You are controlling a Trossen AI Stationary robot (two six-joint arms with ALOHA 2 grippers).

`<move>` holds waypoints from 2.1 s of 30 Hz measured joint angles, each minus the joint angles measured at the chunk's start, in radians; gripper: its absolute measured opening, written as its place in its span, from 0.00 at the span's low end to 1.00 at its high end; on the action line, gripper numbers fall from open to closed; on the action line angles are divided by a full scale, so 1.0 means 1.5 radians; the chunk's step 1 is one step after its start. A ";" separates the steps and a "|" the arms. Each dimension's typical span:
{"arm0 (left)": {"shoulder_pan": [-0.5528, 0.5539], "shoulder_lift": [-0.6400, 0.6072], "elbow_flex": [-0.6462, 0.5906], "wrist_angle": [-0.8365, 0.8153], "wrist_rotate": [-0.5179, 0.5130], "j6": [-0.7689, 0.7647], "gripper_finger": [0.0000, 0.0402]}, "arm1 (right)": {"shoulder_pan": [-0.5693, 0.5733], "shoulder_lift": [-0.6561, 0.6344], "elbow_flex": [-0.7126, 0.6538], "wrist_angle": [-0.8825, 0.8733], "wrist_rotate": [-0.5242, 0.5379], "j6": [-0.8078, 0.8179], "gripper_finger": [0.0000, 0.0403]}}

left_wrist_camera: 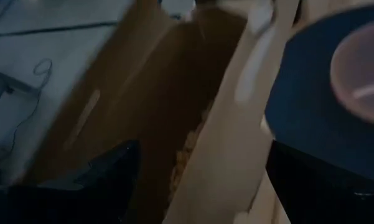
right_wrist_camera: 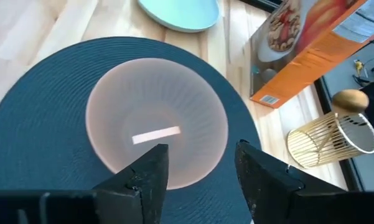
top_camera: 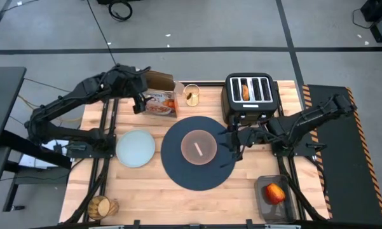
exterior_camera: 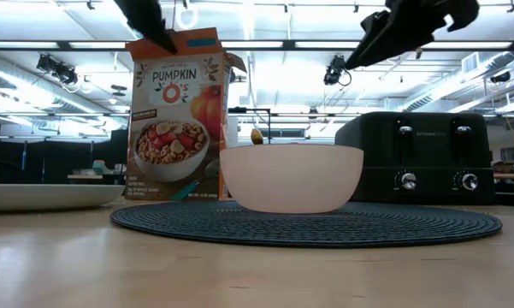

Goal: Arrange a breakfast setting
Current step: Pour the cereal into the orange bowl

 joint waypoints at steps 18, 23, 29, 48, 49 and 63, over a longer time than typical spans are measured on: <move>-0.001 0.012 -0.040 -0.128 -0.002 -0.042 0.52 | -0.074 0.000 0.000 0.012 -0.026 -0.013 0.48; -0.055 0.011 -0.040 -0.132 -0.007 -0.064 0.49 | -0.096 0.000 0.000 0.013 -0.047 -0.019 0.48; -0.149 0.012 -0.040 -0.105 -0.038 -0.020 0.48 | -0.118 0.000 0.000 0.018 -0.074 -0.039 0.48; -0.158 0.075 -0.039 -0.022 -0.073 -0.023 0.32 | -0.151 0.038 0.000 0.103 -0.142 -0.094 0.48; -0.158 0.075 -0.039 -0.020 -0.073 -0.023 0.29 | -0.151 0.046 0.000 0.111 -0.141 -0.094 0.48; -0.163 0.069 -0.039 -0.028 -0.135 -0.029 0.02 | -0.197 0.107 0.000 0.285 -0.088 -0.087 0.61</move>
